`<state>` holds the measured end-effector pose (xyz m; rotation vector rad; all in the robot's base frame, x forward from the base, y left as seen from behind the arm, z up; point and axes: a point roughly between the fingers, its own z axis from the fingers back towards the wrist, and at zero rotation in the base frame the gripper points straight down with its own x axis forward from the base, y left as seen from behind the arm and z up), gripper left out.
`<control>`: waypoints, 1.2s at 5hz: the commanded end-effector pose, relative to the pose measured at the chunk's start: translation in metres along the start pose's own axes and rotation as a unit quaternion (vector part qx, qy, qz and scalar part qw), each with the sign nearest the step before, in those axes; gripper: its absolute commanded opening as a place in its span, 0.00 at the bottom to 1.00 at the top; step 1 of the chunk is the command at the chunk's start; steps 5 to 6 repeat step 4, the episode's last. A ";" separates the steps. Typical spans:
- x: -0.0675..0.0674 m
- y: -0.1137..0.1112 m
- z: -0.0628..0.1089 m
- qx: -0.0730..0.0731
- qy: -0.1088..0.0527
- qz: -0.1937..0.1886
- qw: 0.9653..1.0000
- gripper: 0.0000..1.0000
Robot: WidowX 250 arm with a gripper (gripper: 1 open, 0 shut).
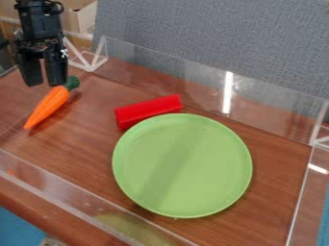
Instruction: Move the carrot from the green plate to the table
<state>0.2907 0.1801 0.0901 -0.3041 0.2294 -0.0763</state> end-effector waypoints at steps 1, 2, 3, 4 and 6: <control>-0.007 -0.012 0.041 0.034 -0.057 0.012 0.998 1.00; -0.003 -0.018 0.038 0.029 -0.068 0.041 0.996 1.00; 0.002 -0.020 0.030 0.022 -0.074 0.072 0.994 1.00; 0.002 -0.016 0.026 0.025 -0.075 0.075 0.994 1.00; 0.002 -0.016 0.026 0.025 -0.075 0.075 0.994 1.00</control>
